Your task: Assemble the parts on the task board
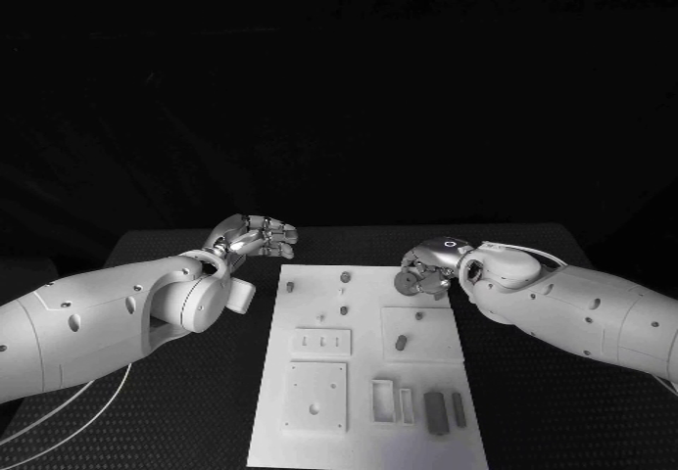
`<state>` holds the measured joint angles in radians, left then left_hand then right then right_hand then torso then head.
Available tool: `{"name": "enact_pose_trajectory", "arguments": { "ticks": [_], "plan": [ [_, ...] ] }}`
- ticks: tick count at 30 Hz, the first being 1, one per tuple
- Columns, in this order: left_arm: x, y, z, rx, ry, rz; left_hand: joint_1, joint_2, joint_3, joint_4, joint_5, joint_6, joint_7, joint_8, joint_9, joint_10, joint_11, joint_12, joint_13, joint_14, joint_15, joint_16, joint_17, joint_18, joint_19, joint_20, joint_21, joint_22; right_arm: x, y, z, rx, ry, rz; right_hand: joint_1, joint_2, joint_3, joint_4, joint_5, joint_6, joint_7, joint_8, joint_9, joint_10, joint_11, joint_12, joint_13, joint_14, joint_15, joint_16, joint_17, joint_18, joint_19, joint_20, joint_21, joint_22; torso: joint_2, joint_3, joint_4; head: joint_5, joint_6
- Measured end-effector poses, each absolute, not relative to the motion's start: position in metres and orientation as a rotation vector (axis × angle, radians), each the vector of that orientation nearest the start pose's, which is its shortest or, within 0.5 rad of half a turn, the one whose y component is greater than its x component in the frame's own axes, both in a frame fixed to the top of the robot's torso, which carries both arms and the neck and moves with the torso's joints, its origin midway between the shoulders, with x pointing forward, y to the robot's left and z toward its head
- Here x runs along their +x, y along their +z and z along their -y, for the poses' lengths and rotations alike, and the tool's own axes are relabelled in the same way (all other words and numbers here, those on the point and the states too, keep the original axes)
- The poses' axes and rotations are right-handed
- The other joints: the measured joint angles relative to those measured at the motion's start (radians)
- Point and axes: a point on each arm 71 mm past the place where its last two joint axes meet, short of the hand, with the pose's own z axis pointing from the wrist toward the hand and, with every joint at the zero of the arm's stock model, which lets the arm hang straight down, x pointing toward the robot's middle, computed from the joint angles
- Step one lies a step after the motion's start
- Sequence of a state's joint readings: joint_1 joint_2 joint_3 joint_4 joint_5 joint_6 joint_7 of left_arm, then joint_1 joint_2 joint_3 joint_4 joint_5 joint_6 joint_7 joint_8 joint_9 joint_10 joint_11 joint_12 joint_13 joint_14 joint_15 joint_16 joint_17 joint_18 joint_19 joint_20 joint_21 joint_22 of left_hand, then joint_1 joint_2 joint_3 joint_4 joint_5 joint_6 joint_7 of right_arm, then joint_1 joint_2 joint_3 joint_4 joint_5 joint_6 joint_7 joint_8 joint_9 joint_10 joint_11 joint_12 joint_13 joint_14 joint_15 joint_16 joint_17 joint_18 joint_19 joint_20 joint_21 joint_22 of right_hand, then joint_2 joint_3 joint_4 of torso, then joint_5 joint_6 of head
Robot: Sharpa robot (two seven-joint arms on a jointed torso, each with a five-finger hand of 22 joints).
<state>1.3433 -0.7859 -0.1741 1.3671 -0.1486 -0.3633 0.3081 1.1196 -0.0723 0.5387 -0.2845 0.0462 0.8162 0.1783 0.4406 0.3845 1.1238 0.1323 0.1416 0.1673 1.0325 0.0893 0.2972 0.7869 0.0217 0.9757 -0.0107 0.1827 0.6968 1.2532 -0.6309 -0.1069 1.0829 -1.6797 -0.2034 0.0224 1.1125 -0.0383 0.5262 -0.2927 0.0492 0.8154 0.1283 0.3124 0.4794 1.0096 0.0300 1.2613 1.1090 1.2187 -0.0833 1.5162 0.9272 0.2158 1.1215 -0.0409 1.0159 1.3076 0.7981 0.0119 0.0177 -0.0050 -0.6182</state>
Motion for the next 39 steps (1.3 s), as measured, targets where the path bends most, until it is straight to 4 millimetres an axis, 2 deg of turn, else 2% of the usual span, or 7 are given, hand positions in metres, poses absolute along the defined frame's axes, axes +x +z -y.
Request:
{"name": "enact_pose_trajectory", "arguments": {
  "ticks": [4,6,16,23,28,32,39],
  "plan": [
    [0.527,-0.164,-0.231,-0.923,-1.286,-1.482,0.000,0.000,0.000,0.000,0.000,0.000,0.000,0.000,0.000,0.000,0.000,0.000,0.000,0.000,0.000,0.000,0.000,0.000,0.000,0.000,0.000,0.000,0.555,-0.208,0.213,-0.465,0.357,-1.671,0.000,0.000,-0.004,0.003,0.000,0.000,0.000,0.014,0.000,0.000,0.000,0.001,-0.010,0.016,-0.009,0.000,0.013,-0.002,0.008,-0.008,0.005,0.000,0.000,-0.0004,-0.0002,-0.001,0.000],
    [0.527,-0.164,-0.231,-0.923,-1.286,-1.482,0.000,0.000,0.000,0.000,0.000,0.000,0.000,0.000,0.000,0.000,0.000,0.000,0.000,0.000,0.000,0.000,0.000,0.000,0.000,0.000,0.000,0.000,0.554,-0.208,0.211,-0.472,0.349,-1.655,0.000,0.000,-0.009,0.003,0.000,0.000,0.000,0.019,0.001,0.000,0.000,0.002,-0.016,0.022,-0.015,0.000,0.018,-0.015,0.013,-0.013,0.005,0.000,0.000,-0.0004,-0.0001,-0.001,0.000],
    [0.527,-0.164,-0.234,-0.926,-1.282,-1.480,0.000,0.000,0.000,0.000,0.000,0.000,0.000,0.000,0.000,0.000,0.000,-0.004,0.000,0.000,0.000,0.000,0.001,0.000,0.000,0.000,0.000,0.000,0.547,-0.207,0.203,-0.498,0.328,-1.602,0.000,0.000,-0.012,0.000,0.000,0.004,-0.004,0.028,0.022,0.006,-0.006,0.004,-0.024,0.033,-0.018,0.004,0.026,-0.016,0.016,-0.016,0.008,0.000,0.000,-0.0016,0.0001,-0.001,0.005],
    [0.527,-0.165,-0.234,-0.928,-1.278,-1.481,0.000,0.000,0.000,0.000,0.000,0.000,0.000,-0.004,0.000,0.000,0.000,-0.004,0.000,0.000,0.000,0.000,0.001,0.000,0.000,0.000,0.000,0.001,0.541,-0.188,0.188,-0.498,0.320,-1.530,0.000,0.000,-0.012,0.000,0.000,0.007,-0.007,0.029,0.021,0.009,-0.009,0.004,-0.030,0.036,-0.022,0.004,0.026,-0.016,0.017,-0.016,0.008,0.000,0.000,-0.0017,-0.0007,0.001,0.009],
    [0.526,-0.165,-0.234,-0.931,-1.274,-1.484,0.000,0.000,0.000,0.000,0.000,0.000,0.000,-0.004,0.000,0.000,0.000,-0.004,0.000,0.000,0.000,0.000,0.002,0.000,0.000,0.000,0.000,0.001,0.533,-0.182,0.162,-0.532,0.325,-1.476,0.000,0.000,-0.014,0.003,0.000,0.008,-0.008,0.029,0.020,0.009,-0.009,0.004,-0.033,0.037,-0.023,0.004,0.026,-0.016,0.019,-0.014,0.008,0.000,0.000,-0.0027,-0.0003,0.003,0.012],
    [0.526,-0.165,-0.234,-0.932,-1.273,-1.483,0.000,0.000,0.000,0.000,0.000,0.000,0.000,-0.004,0.000,0.000,0.000,-0.004,0.000,0.000,0.000,0.000,0.002,0.000,0.000,0.000,0.000,0.001,0.525,-0.179,0.138,-0.574,0.342,-1.433,-0.008,-0.008,-0.014,0.003,0.000,0.010,-0.010,0.029,0.020,0.011,-0.011,0.004,-0.036,0.042,-0.023,0.004,0.026,-0.016,0.024,-0.016,0.008,0.000,0.000,-0.0021,0.0007,0.005,0.014],
    [0.526,-0.165,-0.235,-0.933,-1.270,-1.482,0.000,0.000,0.000,0.000,0.000,0.000,0.000,-0.004,0.000,0.000,0.000,-0.004,0.001,0.000,0.000,0.000,0.002,0.000,0.000,0.000,0.000,0.001,0.518,-0.179,0.107,-0.619,0.353,-1.388,-0.008,-0.008,-0.014,0.003,0.000,0.013,-0.013,0.025,0.020,0.014,-0.014,0.004,-0.039,0.045,-0.024,0.004,0.026,-0.016,0.026,-0.015,0.008,0.000,0.001,-0.0017,0.0013,0.011,0.017]
  ]
}}
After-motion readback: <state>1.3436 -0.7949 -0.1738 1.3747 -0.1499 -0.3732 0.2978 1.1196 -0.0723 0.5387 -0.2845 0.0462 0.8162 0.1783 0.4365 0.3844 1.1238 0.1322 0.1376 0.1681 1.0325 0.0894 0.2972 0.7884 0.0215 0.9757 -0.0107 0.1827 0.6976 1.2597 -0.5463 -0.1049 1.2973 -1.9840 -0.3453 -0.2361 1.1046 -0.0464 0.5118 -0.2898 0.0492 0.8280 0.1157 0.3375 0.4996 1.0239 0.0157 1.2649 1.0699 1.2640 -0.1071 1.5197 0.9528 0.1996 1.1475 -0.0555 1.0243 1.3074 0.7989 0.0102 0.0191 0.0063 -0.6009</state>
